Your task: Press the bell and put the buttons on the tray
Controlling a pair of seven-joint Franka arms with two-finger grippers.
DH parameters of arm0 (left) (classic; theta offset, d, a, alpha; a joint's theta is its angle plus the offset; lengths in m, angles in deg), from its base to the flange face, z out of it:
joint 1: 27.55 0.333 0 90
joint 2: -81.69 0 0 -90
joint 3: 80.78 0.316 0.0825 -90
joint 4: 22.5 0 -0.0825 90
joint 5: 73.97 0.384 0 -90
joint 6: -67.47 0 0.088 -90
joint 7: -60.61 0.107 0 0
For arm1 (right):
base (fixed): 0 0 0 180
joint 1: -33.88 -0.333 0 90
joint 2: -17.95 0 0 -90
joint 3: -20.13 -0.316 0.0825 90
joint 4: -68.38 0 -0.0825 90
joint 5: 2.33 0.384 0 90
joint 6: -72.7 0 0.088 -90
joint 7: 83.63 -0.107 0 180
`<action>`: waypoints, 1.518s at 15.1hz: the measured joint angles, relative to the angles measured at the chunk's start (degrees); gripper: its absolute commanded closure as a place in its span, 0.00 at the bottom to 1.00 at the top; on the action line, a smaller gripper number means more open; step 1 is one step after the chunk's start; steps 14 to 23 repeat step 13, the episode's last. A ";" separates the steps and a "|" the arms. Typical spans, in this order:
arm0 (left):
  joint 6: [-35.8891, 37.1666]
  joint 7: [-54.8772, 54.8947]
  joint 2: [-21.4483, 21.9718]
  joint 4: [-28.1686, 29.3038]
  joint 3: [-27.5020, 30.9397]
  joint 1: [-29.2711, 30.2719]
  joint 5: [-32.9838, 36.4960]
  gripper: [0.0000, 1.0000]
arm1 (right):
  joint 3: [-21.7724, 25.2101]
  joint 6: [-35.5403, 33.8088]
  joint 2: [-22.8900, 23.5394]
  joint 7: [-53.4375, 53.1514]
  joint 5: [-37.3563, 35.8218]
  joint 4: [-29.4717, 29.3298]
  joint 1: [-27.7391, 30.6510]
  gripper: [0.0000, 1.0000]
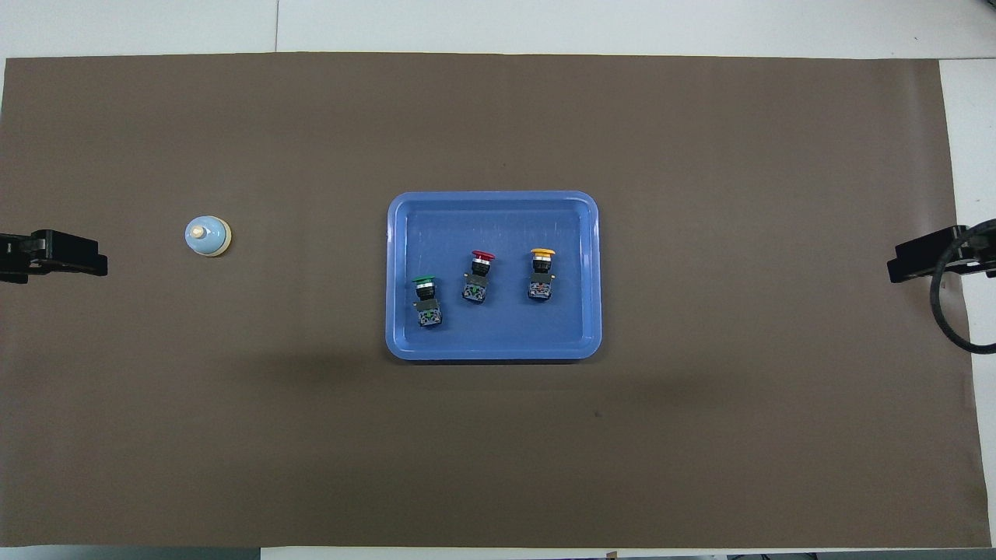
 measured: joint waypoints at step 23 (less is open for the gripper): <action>2.88 0.00 -2.01 -2.51 -0.23 -0.32 0.00 0.00 | 0.00 0.00 -0.02 0.00 0.00 0.04 0.00 0.00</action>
